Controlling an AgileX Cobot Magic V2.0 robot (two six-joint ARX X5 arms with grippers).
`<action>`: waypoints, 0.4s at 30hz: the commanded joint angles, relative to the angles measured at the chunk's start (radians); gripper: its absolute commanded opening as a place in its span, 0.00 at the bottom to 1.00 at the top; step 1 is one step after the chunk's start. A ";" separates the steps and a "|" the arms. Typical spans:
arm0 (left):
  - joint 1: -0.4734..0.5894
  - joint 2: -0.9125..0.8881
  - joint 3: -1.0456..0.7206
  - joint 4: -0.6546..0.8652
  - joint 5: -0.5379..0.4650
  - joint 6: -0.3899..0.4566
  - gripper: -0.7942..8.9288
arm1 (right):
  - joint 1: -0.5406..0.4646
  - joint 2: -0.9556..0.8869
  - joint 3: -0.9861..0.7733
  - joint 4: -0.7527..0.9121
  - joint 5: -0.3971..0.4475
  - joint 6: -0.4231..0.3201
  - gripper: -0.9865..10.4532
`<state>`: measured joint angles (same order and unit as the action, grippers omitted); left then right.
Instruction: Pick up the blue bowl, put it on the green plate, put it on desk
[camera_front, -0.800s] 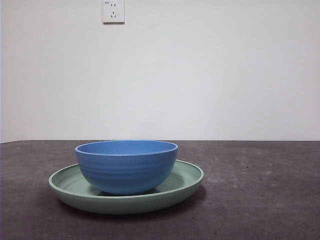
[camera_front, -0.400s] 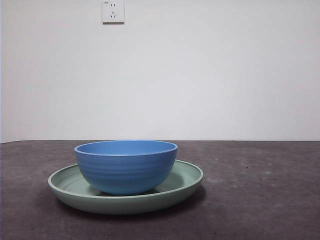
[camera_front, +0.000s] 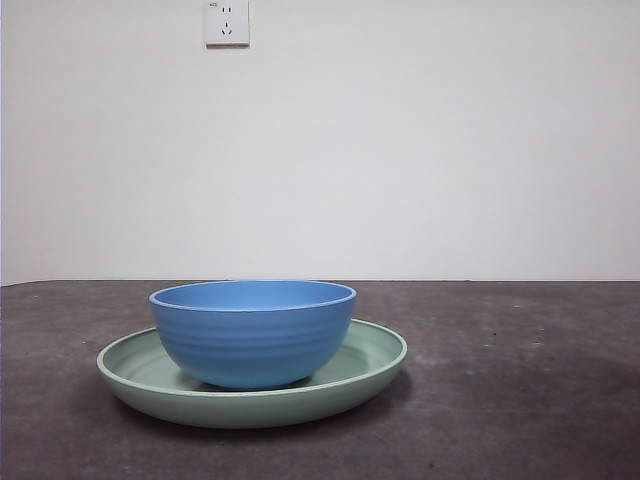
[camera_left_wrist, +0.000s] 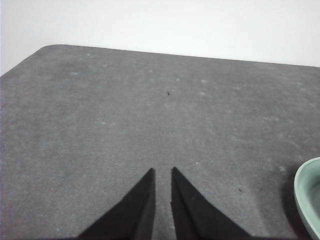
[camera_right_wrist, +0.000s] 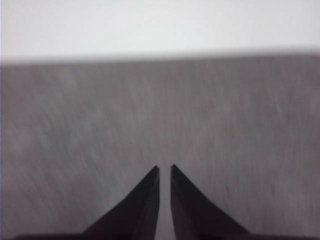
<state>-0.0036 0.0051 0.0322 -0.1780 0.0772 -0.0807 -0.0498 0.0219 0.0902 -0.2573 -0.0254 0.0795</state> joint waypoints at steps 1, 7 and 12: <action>0.003 -0.002 -0.020 -0.008 0.000 -0.007 0.14 | -0.008 -0.007 -0.034 0.038 0.014 -0.023 0.12; 0.002 -0.001 -0.020 -0.009 0.000 -0.007 0.14 | 0.002 -0.018 -0.079 0.119 0.034 -0.043 0.12; 0.003 -0.001 -0.020 -0.009 0.000 -0.007 0.14 | 0.028 -0.018 -0.079 0.122 0.034 -0.069 0.12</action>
<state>-0.0036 0.0051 0.0322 -0.1780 0.0772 -0.0807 -0.0246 0.0044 0.0158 -0.1448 0.0044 0.0303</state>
